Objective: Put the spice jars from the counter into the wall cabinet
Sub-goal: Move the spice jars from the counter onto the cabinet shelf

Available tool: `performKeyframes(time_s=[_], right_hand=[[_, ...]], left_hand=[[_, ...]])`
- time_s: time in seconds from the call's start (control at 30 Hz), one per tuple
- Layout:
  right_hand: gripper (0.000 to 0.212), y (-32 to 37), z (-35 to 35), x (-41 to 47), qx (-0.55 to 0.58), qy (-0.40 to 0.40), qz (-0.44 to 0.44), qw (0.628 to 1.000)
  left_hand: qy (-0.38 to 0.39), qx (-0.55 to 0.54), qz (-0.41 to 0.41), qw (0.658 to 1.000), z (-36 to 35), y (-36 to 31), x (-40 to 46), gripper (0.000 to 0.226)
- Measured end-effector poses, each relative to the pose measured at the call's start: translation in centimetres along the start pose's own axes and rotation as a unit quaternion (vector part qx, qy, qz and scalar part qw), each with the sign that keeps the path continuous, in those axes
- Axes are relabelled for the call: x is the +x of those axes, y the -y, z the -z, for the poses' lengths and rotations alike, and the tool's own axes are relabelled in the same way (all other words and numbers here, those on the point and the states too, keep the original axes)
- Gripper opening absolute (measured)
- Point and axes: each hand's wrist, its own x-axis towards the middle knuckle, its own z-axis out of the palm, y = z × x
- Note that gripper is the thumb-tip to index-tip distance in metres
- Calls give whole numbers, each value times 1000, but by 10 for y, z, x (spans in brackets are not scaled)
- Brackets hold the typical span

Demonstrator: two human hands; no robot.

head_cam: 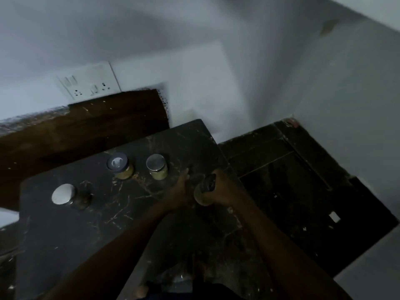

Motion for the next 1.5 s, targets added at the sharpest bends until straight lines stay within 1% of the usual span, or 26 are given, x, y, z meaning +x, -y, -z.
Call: performKeyframes(time_s=[0.03,0.07,0.13,0.2,0.27,0.3,0.33,0.4,0.5,0.53,0.6,0.67,0.7,0.73,0.77,0.83,0.93,0.97,1.0,1.03,1.1,1.17,1.2,1.27,1.37,1.5], right_hand=[[87,7,10,-2,13,18,21,1000],[81,20,27,-8,7,34,53,998],[75,41,54,-15,-11,49,118,992],[73,68,79,-22,-23,66,173,982],[72,105,102,-28,-27,79,231,969],[73,123,113,-29,-19,83,256,963],[74,141,123,-32,-6,87,277,957],[76,170,136,-33,21,103,323,940],[80,210,144,-32,44,106,384,916],[81,226,145,-32,56,102,394,912],[80,252,142,-35,85,83,387,915],[82,279,135,-42,100,33,372,922],[79,289,132,-44,100,-1,375,922],[71,300,130,-47,100,-28,386,917],[62,308,130,-48,100,-39,399,911],[54,323,134,-49,101,-8,426,899],[48,345,147,-54,111,71,462,877],[46,355,152,-56,117,82,480,866],[45,360,154,-57,120,92,490,858],[44,365,156,-59,121,89,496,855],[37,377,157,-60,109,51,509,852],[28,383,157,-62,89,-1,517,851],[26,387,156,-63,76,-26,525,847],[25,392,157,-65,67,-50,538,839],[25,400,167,-67,58,-62,561,823],[29,413,181,-75,60,-87,583,805]], left_hand=[[-7,-70,-8,997,12,2,-9,120],[-20,-114,-29,993,29,4,-15,122],[-4,-129,-66,989,60,2,-29,120],[33,-155,-87,983,88,-7,-46,110],[43,-193,-114,974,112,-12,-63,94],[29,-216,-121,968,123,-14,-71,84],[14,-260,-110,959,131,-17,-80,76],[-16,-297,-117,948,144,-20,-94,70],[-121,-305,-170,929,162,-27,-112,73],[-174,-301,-182,920,168,-31,-120,76],[-272,-262,-202,904,175,-36,-132,80],[-343,-224,-218,886,182,-38,-145,85],[-366,-217,-226,876,186,-38,-150,86],[-381,-216,-228,870,190,-37,-157,87],[-383,-221,-224,869,193,-36,-161,88],[-357,-274,-225,864,199,-34,-169,87],[-266,-423,-266,824,206,-34,-180,78],[-260,-435,-276,817,212,-36,-184,74],[-273,-429,-279,815,212,-40,-186,71],[-317,-400,-273,815,213,-44,-187,70],[-426,-325,-269,800,218,-53,-192,79],[-486,-288,-274,779,220,-62,-189,88],[-506,-275,-282,767,223,-65,-189,89],[-519,-262,-292,759,227,-73,-186,88],[-516,-266,-307,754,236,-78,-183,91],[-539,-250,-326,735,255,-89,-181,90]])
